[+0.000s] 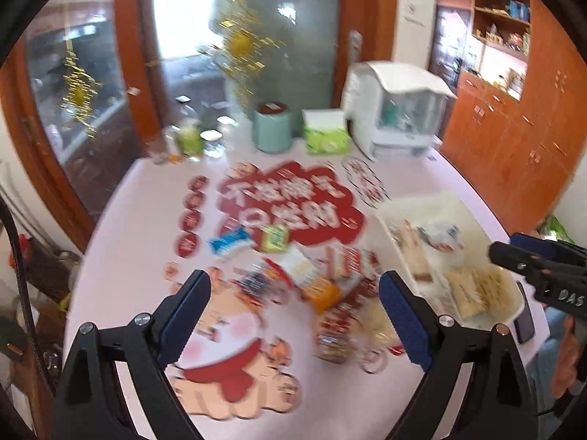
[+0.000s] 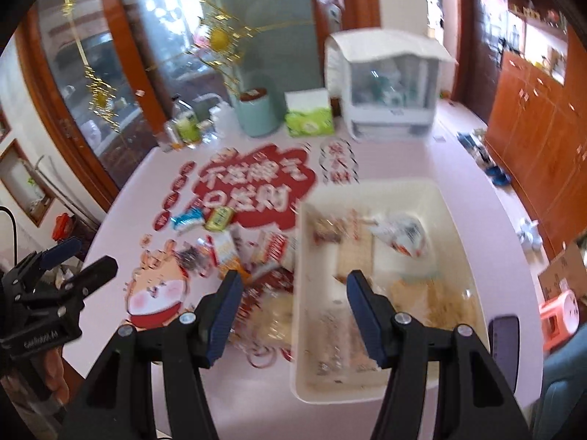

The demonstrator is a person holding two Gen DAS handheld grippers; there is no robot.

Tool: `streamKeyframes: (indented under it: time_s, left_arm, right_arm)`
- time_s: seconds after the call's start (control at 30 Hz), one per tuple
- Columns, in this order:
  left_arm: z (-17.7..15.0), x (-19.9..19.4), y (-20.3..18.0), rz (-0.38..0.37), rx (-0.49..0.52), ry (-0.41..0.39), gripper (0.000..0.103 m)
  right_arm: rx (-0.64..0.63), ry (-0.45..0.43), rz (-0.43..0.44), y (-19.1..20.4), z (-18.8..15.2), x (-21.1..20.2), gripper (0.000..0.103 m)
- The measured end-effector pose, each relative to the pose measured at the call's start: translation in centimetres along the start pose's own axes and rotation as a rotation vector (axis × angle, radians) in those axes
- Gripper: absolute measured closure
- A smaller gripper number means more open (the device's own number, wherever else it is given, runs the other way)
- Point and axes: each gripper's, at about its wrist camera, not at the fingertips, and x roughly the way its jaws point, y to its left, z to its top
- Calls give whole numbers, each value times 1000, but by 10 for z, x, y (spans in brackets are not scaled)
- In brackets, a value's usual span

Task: Organize snacks
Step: 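Withdraw both tools from the tray back toward the snack pile, then grasp the blue wrapped candy with the left tool while the right tool grasps the green-yellow packet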

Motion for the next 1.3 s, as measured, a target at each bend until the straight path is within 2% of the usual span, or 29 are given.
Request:
streamKeyframes:
  time_s: [0.17,0.3,0.5,0.6,0.73,0.97,1.1,1.3]
  left_arm:
    - [17,-27,53,92,-11,-70,9]
    - [28,-36,96,146,-10,-85,8]
    - [46,-33,144,161,20,-67,8]
    - [58,-21,158,161,70,-55,7]
    - [80,11,170,84,126,5,7]
    - [112,87,167,36,224,91,8]
    - [103,145,156,-3,301,171,8]
    - [65,234,131,-78,411,302,8]
  right_arm:
    - [-43,-53,22,33,26,-17,43]
    - [-49,-41,60,55,49,-19,43]
    - [-72,-37,59,88,84,-13,43]
    - [-75,-30,67,105,98,-7,38]
    - [-82,-14,47,130,115,14,36]
    - [-71,67,3,149,137,73,36]
    - [-53,147,-24,149,143,128,36]
    - [14,282,-38,141,131,213,36]
